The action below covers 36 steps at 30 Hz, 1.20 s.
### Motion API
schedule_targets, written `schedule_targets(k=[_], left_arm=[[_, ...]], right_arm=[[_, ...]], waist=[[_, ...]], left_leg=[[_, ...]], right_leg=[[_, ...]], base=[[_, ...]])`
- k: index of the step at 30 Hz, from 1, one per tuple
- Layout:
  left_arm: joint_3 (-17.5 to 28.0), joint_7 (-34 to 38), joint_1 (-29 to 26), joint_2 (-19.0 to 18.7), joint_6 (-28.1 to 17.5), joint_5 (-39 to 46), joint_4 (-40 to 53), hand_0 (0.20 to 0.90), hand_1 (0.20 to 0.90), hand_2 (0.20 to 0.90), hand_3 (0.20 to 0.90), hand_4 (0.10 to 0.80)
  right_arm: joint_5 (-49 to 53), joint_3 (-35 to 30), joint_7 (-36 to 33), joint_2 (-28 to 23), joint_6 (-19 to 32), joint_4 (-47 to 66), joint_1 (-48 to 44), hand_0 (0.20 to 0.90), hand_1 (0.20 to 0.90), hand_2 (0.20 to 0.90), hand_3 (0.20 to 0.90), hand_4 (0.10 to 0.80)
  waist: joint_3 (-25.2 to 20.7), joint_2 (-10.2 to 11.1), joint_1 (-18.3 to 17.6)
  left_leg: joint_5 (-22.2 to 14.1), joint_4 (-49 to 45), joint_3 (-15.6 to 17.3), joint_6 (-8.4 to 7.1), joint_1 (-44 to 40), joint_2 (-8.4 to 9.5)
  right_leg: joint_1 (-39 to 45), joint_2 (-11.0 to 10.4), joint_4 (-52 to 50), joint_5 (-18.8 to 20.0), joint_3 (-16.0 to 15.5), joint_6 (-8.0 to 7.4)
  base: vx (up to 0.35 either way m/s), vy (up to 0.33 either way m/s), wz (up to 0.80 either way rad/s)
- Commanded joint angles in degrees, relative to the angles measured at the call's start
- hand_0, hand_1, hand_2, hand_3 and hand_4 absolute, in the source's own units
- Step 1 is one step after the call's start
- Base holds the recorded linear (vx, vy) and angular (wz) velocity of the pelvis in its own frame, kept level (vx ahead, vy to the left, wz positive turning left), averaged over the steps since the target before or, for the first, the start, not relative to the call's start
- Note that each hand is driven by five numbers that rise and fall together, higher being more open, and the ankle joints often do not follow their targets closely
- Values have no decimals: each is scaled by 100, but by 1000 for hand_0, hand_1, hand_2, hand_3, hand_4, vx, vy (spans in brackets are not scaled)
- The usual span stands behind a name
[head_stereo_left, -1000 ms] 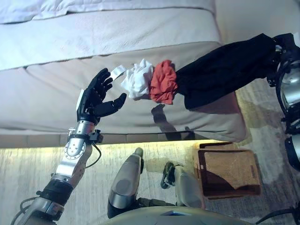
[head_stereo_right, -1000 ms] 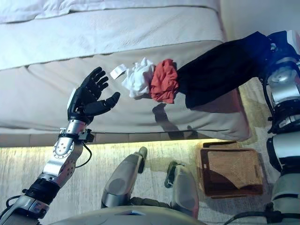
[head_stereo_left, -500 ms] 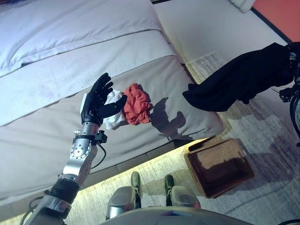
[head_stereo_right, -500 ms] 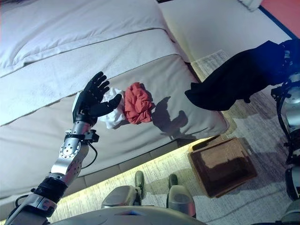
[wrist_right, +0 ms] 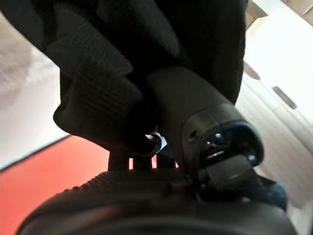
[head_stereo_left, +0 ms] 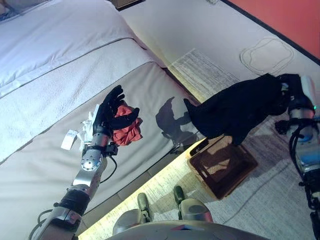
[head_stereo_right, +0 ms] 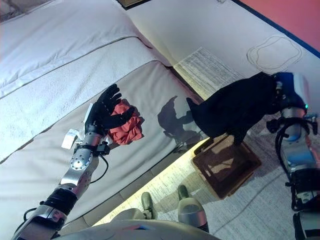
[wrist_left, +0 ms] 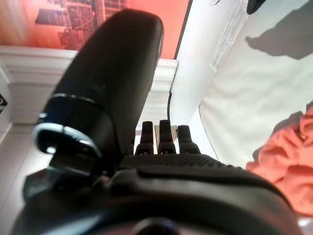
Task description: Pick up the clothes from the bed and place them into the basket
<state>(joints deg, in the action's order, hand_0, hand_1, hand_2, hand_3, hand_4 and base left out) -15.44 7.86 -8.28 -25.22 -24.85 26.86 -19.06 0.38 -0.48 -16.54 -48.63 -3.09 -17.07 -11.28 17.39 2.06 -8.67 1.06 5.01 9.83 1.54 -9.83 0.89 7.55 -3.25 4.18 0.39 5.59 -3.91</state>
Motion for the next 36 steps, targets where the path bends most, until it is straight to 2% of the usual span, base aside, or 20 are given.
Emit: schedule_targets(k=[1, 8, 15, 19, 23, 27, 30, 36], left_arm=[[163, 90, -120, 180, -518, -315, -120, 900, 900, 900, 900, 800], [330, 157, -66, 267, -570, -424, -273, 900, 900, 900, 900, 800], [478, 203, -79, 258, -564, -457, -313, 900, 900, 900, 900, 800], [564, 188, -27, 224, -563, -468, -317, 900, 900, 900, 900, 800], [595, 171, -81, 191, -477, -472, -324, 900, 900, 900, 900, 800], [526, 148, -152, 218, -414, -514, -296, 900, 900, 900, 900, 800], [411, 128, -214, 276, -413, -586, -245, 900, 900, 900, 900, 800], [147, 4, -383, 323, -329, -595, -273, 900, 900, 900, 900, 800]], right_arm=[[-218, -829, -344, -209, 805, 470, 141, 300, 300, 300, 200, 100], [-300, -1223, -485, 262, 1026, 812, 852, 300, 300, 300, 200, 100], [-507, -1508, -630, 385, 774, 911, 1334, 300, 300, 300, 200, 100], [-367, -1839, -774, 466, 826, 847, 1684, 300, 300, 300, 200, 100], [-317, -1919, -566, 555, 833, 890, 1860, 300, 300, 300, 200, 100], [-140, -1612, -58, 599, 749, 800, 1760, 300, 300, 300, 200, 100], [-105, -1009, 325, 726, 594, 404, 1499, 300, 300, 300, 200, 100], [302, -99, 448, 1028, 820, -905, 873, 300, 300, 300, 200, 100]], waist=[[-972, -22, -131], [-935, -65, -311], [-913, -40, -482], [-883, -21, -610], [-863, -6, -691], [-857, 2, -693], [-845, -6, -633], [-828, -67, -399]], left_leg=[[-484, -121, -72, -64, 184, -125], [-506, -85, 67, -43, 106, -134], [-499, -83, 188, -49, 106, -166], [-497, -69, 274, -52, 97, -195], [-490, -64, 328, -54, 92, -203], [-492, -100, 368, -67, 113, -212], [-488, -115, 381, -72, 119, -215], [-493, -107, 314, -105, 73, -218]], right_leg=[[-680, 257, -363, 288, 132, -8], [-694, 308, -375, 280, 219, -30], [-748, 369, -388, 283, 300, -39], [-788, 415, -393, 301, 377, -46], [-815, 441, -387, 328, 420, -61], [-841, 442, -374, 356, 431, -74], [-849, 447, -352, 376, 428, -55], [-739, 391, -249, 411, 294, -26]], base=[[-28, -3, -6], [-1, -7, -9], [-7, -7, -6], [-19, -17, -12], [-25, -27, -13], [-30, -33, -12], [-27, -34, -8], [-9, -51, 1]])
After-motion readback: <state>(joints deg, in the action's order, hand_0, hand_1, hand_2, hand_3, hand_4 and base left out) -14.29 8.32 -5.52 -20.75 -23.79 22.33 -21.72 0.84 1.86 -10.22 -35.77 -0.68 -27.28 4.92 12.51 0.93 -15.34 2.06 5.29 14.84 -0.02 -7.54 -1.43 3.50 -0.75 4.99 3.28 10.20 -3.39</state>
